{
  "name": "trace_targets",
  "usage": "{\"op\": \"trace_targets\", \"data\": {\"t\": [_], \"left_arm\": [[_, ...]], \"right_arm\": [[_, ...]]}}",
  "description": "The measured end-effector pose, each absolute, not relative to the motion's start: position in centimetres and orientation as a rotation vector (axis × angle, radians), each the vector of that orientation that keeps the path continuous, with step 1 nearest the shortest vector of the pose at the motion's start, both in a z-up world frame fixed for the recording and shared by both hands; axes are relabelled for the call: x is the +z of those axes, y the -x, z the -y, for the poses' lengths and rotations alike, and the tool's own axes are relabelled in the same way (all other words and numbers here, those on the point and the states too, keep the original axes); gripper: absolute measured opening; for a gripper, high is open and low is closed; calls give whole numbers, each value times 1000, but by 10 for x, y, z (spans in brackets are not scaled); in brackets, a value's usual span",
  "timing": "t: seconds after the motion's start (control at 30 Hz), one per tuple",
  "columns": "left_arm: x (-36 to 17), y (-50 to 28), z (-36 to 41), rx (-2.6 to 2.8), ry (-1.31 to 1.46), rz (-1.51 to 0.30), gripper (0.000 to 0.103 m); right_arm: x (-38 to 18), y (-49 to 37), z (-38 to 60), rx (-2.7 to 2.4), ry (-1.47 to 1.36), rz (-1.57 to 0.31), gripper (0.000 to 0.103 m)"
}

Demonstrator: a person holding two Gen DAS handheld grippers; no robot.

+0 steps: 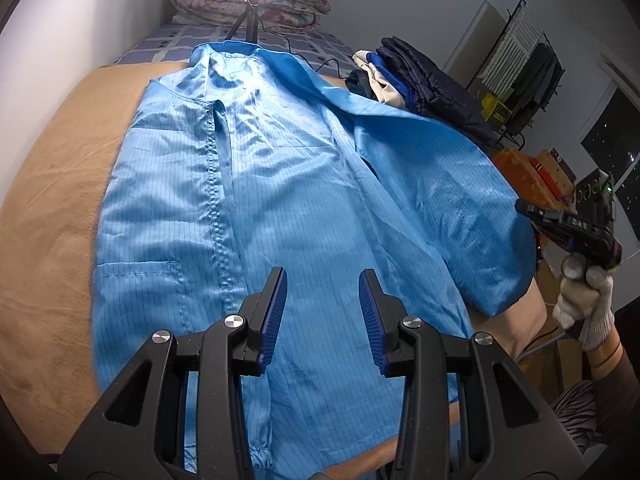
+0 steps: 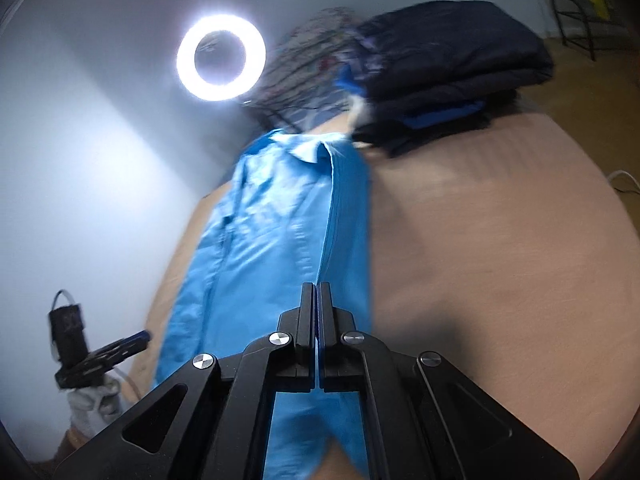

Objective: Fold large clothes

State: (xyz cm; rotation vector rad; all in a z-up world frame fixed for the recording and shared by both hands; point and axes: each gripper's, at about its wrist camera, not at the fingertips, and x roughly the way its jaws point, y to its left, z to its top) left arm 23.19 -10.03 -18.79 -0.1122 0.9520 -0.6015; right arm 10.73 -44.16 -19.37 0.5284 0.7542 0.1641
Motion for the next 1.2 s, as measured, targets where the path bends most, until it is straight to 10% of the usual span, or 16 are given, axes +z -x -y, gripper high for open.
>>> {"op": "trace_targets", "data": {"t": [0.67, 1.2], "left_arm": [[-207, -244, 82, -593, 279, -1048, 37], [-261, -230, 131, -714, 296, -1288, 38]], "right_arm": [[-267, -142, 217, 492, -190, -1096, 2], [-265, -82, 368, 219, -483, -1009, 31]]}}
